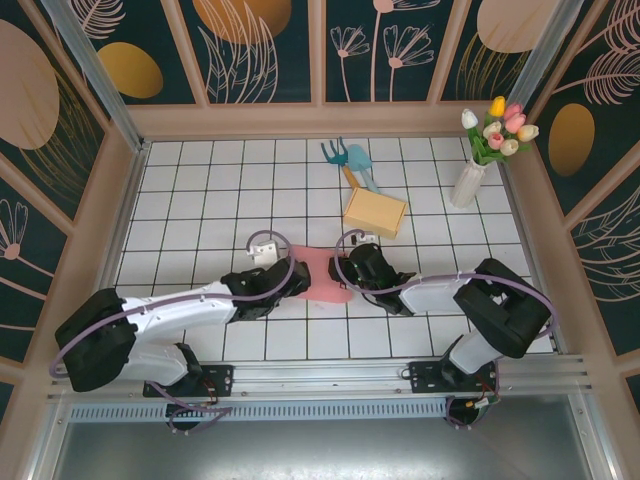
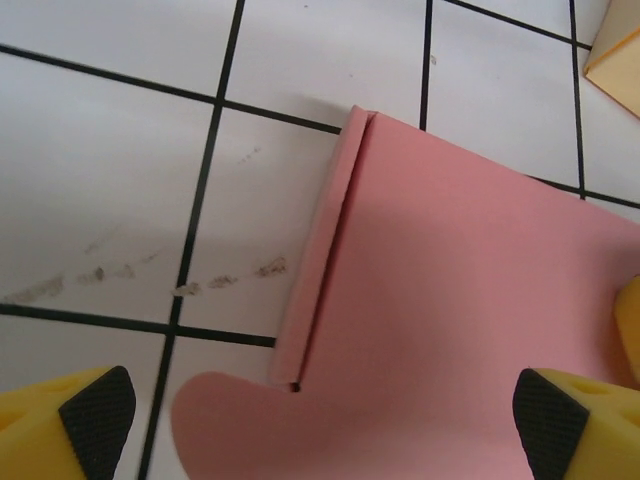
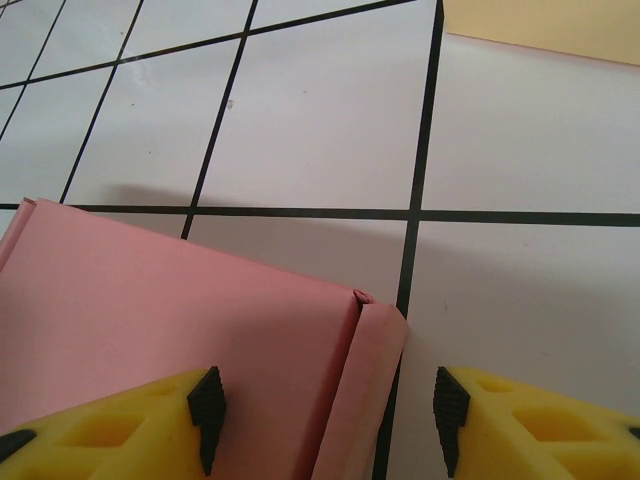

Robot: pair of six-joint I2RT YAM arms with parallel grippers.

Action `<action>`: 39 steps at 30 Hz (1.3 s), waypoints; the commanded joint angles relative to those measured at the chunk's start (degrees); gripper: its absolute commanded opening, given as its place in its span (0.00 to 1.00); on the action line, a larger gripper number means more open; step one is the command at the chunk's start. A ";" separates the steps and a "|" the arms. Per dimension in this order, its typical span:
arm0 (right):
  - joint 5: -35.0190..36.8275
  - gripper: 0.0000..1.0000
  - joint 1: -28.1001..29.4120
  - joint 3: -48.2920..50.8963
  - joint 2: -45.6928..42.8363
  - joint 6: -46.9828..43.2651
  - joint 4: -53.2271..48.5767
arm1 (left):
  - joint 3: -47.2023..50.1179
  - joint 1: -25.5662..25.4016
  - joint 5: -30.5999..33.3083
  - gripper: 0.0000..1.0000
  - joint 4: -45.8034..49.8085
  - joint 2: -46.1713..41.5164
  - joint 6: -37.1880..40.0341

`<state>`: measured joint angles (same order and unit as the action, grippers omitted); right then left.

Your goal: Fold the paper box

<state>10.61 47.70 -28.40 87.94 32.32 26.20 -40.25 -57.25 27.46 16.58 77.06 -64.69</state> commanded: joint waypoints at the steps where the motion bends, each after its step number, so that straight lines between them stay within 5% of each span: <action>1: 0.11 0.61 -0.15 0.54 2.50 0.09 -6.46 | -3.94 0.24 -1.87 0.99 8.67 2.42 -7.73; 10: 0.31 0.61 -0.15 0.98 1.91 -0.24 -6.68 | -6.77 0.51 2.66 0.92 8.39 8.16 -5.42; 15: 0.04 0.61 -0.14 1.32 1.88 -0.32 -6.54 | -7.73 0.88 -0.78 0.92 4.38 12.00 -1.76; 39: -0.64 0.61 -0.15 1.90 4.05 0.03 -4.72 | -7.00 0.94 -10.16 0.69 -0.89 12.70 -9.46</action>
<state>11.53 47.35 -28.36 89.21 32.32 28.25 -48.23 -56.25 20.29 19.46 90.00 -72.82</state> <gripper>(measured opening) 0.610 0.698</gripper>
